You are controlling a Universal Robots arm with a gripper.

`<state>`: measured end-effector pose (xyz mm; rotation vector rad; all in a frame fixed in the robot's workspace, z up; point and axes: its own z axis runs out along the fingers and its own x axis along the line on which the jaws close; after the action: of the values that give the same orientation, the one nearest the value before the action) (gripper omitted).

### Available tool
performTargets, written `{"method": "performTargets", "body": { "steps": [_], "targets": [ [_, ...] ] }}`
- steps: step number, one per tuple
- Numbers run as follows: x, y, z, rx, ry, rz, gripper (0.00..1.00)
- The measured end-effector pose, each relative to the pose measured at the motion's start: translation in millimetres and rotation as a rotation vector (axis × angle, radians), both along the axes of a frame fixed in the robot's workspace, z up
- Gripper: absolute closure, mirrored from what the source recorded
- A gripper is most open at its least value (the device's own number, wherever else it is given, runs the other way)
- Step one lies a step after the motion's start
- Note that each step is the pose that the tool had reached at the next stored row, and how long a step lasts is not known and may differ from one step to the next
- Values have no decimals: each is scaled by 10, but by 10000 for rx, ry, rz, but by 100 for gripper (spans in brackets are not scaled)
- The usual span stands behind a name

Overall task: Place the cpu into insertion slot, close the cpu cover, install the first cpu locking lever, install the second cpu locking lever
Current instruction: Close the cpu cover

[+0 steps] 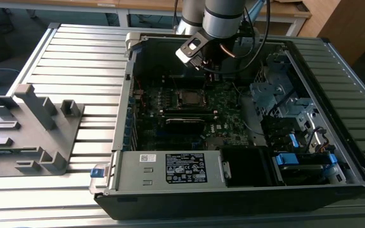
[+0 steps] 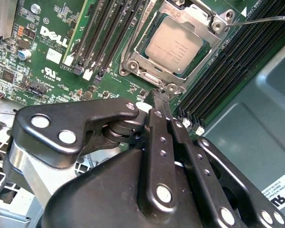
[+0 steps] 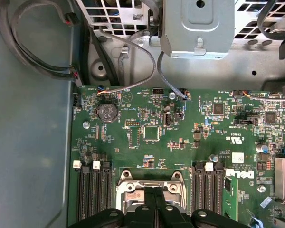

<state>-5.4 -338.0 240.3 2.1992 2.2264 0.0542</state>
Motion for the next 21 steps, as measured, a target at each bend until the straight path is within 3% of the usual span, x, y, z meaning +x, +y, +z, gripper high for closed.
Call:
{"method": "performTargets", "body": {
  "steps": [7,15,21],
  "targets": [
    [0,0,0,0,0,496,89],
    [0,0,0,0,0,567,89],
    [0,0,-1,0,0,1109,89]
  ]
}}
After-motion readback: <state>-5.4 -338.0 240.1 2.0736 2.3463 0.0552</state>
